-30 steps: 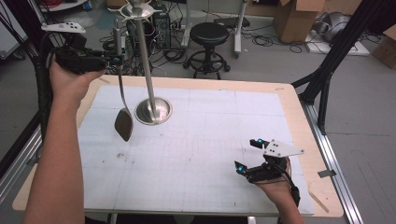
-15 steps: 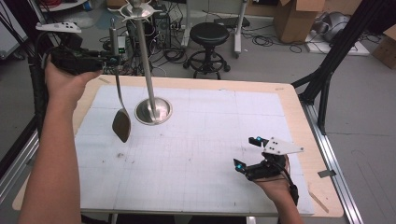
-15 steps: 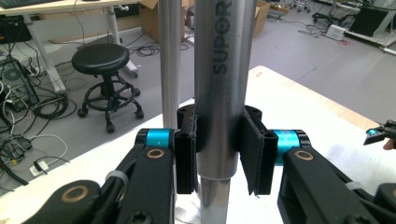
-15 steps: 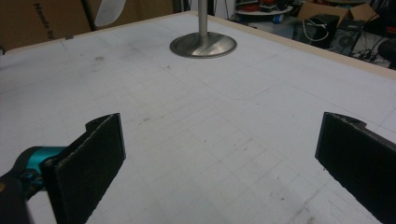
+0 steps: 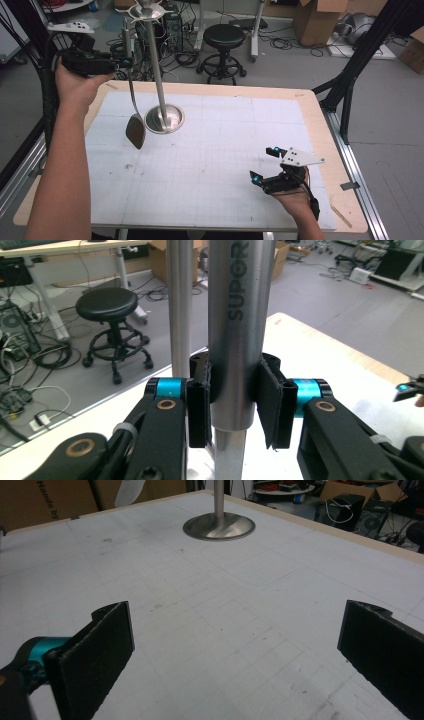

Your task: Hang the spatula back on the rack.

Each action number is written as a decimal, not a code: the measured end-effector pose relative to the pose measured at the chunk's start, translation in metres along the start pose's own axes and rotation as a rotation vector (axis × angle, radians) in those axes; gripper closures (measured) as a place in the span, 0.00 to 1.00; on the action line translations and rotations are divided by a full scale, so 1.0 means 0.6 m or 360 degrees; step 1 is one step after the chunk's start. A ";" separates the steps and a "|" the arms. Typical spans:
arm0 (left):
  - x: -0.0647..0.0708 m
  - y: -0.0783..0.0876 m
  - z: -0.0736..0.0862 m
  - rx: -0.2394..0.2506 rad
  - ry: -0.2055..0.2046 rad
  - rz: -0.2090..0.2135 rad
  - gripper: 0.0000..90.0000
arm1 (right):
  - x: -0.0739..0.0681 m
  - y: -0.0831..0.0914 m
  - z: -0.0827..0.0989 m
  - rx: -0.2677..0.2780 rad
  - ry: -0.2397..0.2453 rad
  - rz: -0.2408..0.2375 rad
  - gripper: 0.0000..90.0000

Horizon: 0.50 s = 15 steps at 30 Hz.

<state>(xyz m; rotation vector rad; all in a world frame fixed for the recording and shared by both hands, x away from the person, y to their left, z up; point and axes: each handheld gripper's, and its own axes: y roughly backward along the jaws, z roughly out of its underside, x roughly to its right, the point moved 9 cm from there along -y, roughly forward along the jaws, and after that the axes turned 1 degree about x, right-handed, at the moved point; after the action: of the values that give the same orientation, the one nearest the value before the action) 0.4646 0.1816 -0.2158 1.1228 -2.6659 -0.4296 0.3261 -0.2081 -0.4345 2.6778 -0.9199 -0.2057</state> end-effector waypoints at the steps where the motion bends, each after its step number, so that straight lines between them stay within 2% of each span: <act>1: -0.001 -0.002 0.000 -0.0006 -0.0002 0.0001 0.77 | 0.001 0.001 0.000 0.0002 0.0006 0.0000 0.00; 8: 0.000 -0.014 0.002 -0.0020 0.0002 -0.0004 0.77 | 0.002 0.000 -0.001 0.0007 0.0014 -0.0004 0.00; 11: 0.002 -0.018 0.005 -0.0056 -0.0008 0.0005 0.77 | 0.001 -0.001 0.001 -0.0004 0.0023 -0.0002 0.00; 15: -0.004 -0.021 0.006 -0.0074 -0.0021 -0.0016 0.77 | -0.002 0.001 0.001 -0.0005 0.0025 -0.0003 0.00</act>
<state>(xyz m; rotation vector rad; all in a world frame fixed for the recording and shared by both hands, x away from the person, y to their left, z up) 0.4733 0.1757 -0.2238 1.1240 -2.6486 -0.4993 0.3248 -0.2082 -0.4346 2.6737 -0.9113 -0.1865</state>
